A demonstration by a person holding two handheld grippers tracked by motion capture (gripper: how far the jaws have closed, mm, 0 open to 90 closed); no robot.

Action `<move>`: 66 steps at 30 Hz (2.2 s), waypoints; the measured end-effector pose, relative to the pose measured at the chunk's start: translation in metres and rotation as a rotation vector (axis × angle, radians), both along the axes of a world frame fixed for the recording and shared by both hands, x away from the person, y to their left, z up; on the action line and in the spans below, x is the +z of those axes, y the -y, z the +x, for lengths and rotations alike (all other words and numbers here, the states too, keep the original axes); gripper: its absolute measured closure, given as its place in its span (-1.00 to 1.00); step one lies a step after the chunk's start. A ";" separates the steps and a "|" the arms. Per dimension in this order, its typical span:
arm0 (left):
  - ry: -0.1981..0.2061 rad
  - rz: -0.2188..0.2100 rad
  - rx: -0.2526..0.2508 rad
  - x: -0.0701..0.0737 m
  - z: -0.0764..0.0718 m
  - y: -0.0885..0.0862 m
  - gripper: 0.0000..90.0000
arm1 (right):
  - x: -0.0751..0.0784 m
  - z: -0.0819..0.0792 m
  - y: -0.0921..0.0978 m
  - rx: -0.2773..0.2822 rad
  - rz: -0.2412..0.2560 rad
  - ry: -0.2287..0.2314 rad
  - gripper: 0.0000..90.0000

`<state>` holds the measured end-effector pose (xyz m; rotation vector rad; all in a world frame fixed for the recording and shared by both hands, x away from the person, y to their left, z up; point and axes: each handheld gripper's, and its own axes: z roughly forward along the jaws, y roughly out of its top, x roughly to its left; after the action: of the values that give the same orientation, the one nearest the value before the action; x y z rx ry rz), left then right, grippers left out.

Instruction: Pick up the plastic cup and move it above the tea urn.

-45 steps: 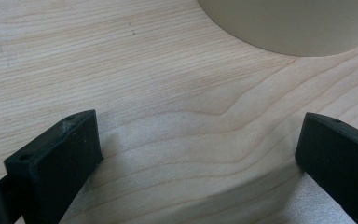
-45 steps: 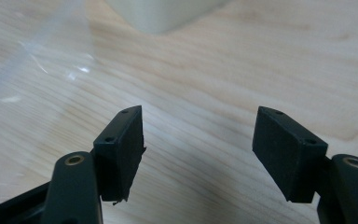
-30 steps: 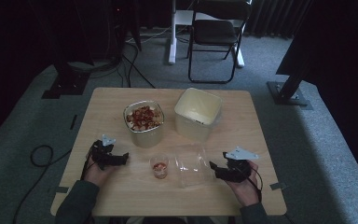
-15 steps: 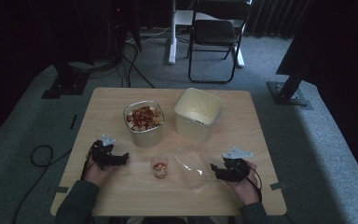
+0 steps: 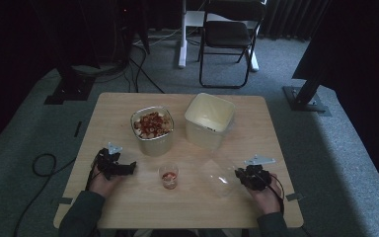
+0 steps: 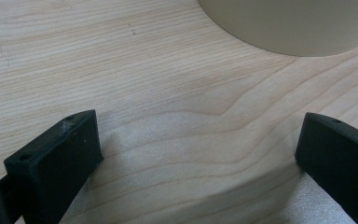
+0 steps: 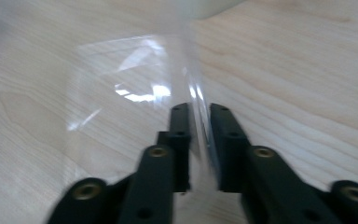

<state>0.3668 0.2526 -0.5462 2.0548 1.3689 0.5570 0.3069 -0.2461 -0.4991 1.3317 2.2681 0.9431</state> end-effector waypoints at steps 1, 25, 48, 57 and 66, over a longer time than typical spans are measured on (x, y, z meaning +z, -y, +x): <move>0.000 0.000 0.000 0.000 0.000 0.000 -0.99 | 0.003 -0.001 0.003 -0.020 0.008 0.012 0.85; 0.000 0.000 0.000 0.000 0.000 0.000 -0.99 | 0.051 0.003 0.068 -0.249 0.036 0.180 0.91; 0.000 0.001 -0.001 0.000 0.000 0.000 -0.99 | 0.111 0.033 0.085 -0.282 0.113 0.300 0.91; 0.000 -0.001 0.000 0.000 0.000 0.000 -0.99 | 0.130 0.064 0.048 -0.188 0.163 0.304 0.91; 0.001 0.001 -0.001 0.000 0.000 0.000 -0.99 | 0.132 0.091 0.015 -0.117 0.225 0.264 0.91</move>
<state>0.3668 0.2528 -0.5461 2.0557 1.3672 0.5583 0.3984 -0.2608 -0.3670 1.3226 1.9112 1.2798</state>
